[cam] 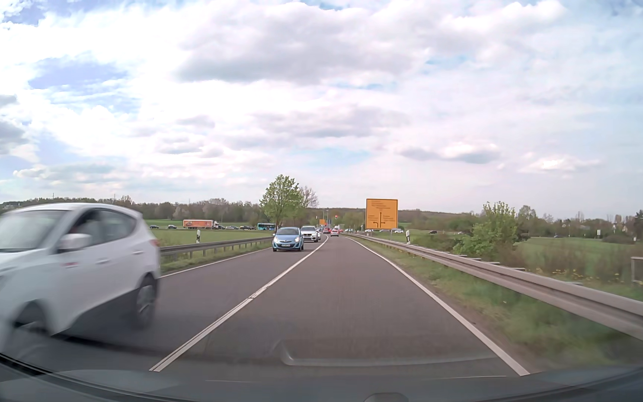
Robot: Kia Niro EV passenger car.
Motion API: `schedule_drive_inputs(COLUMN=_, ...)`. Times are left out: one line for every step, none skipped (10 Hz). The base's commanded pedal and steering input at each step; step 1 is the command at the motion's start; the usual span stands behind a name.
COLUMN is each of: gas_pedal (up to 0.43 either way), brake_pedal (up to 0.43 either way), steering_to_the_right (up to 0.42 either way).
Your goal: Follow the waypoints while adhering to traffic rules and regulations
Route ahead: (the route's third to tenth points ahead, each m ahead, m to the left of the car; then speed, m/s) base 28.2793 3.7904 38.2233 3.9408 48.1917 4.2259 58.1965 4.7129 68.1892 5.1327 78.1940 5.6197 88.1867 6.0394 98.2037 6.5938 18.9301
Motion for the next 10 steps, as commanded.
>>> schedule_drive_inputs(gas_pedal=0.0, brake_pedal=0.232, steering_to_the_right=-0.002)
schedule_drive_inputs(gas_pedal=0.0, brake_pedal=0.238, steering_to_the_right=-0.002)
schedule_drive_inputs(gas_pedal=0.0, brake_pedal=0.244, steering_to_the_right=-0.002)
schedule_drive_inputs(gas_pedal=0.0, brake_pedal=0.244, steering_to_the_right=-0.002)
schedule_drive_inputs(gas_pedal=0.0, brake_pedal=0.25, steering_to_the_right=-0.002)
schedule_drive_inputs(gas_pedal=0.0, brake_pedal=0.25, steering_to_the_right=-0.002)
schedule_drive_inputs(gas_pedal=0.0, brake_pedal=0.256, steering_to_the_right=-0.002)
schedule_drive_inputs(gas_pedal=0.0, brake_pedal=0.262, steering_to_the_right=-0.002)
schedule_drive_inputs(gas_pedal=0.0, brake_pedal=0.262, steering_to_the_right=-0.002)
schedule_drive_inputs(gas_pedal=0.0, brake_pedal=0.268, steering_to_the_right=-0.002)
